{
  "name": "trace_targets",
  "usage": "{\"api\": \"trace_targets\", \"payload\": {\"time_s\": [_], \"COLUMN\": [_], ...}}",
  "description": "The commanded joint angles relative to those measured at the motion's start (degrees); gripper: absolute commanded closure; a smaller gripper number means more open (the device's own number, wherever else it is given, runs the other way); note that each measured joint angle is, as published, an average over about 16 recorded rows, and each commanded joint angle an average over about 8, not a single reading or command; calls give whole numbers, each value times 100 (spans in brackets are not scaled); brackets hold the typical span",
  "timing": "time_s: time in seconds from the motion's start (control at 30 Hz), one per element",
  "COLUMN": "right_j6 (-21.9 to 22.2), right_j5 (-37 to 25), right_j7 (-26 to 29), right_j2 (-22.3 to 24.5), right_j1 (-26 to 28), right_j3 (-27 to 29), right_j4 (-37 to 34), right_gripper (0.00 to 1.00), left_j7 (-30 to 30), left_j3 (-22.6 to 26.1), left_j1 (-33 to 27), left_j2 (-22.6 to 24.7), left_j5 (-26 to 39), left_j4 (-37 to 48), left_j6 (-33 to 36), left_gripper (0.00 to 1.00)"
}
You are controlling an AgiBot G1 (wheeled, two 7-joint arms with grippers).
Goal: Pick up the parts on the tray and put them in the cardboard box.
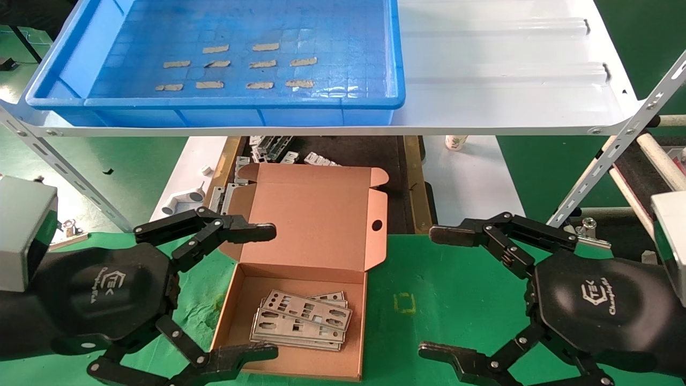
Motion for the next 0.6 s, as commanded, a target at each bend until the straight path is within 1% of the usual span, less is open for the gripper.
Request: {"api": "trace_targets", "payload": {"time_s": [0.03, 0.6], "right_j6": [0, 0], "right_j5": [0, 0], "right_j7": [0, 0], "right_j2": [0, 0], "right_j1": [0, 0], "right_j3": [0, 0], "right_j4": [0, 0], "right_gripper": [0, 0], "left_j7": [0, 0], "left_j3": [0, 0], "left_j1": [0, 0], "left_j2": [0, 0], "left_j5": [0, 0], "left_j4": [0, 0], "left_j6": [0, 0], "left_gripper": [0, 0]}}
